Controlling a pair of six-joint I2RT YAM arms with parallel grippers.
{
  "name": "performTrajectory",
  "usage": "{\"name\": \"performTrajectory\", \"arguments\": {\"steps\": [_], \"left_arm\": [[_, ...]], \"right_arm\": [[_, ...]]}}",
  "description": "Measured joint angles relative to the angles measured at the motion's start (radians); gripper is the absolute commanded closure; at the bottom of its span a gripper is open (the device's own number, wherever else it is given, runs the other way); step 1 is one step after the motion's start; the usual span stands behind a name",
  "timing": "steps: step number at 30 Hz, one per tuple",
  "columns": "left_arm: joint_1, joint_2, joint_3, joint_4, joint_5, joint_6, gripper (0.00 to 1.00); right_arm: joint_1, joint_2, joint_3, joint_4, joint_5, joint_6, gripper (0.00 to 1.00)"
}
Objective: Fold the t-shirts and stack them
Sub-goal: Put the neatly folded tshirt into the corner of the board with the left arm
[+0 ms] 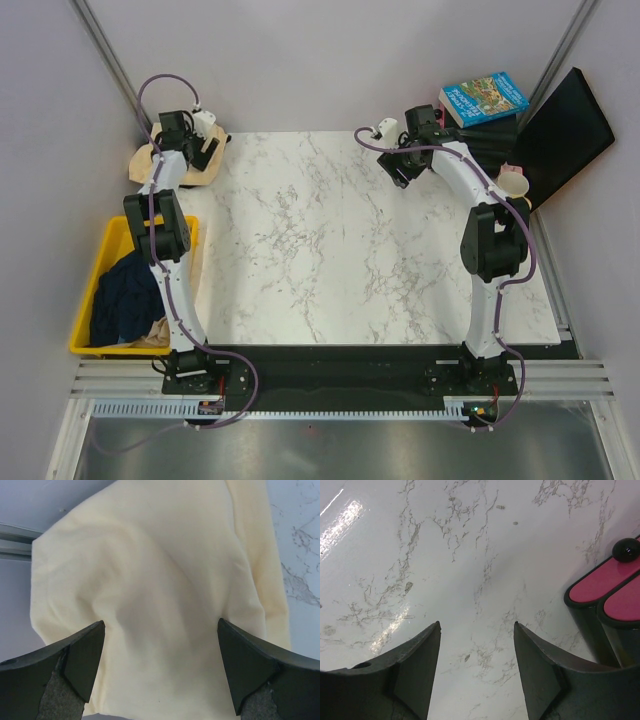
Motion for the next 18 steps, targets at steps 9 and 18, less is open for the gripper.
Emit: {"name": "performTrajectory", "arguments": {"steps": [9,18], "left_arm": [[0.0,0.0,-0.06,-0.049,0.022,0.0,0.0],[-0.001,-0.026,-0.053,-0.096,0.023,-0.054,0.0]], "right_arm": [[0.003,0.0,0.017,0.0,0.0,-0.001,0.32],[0.006,0.0,0.02,0.001,0.009,-0.003,0.28]]}}
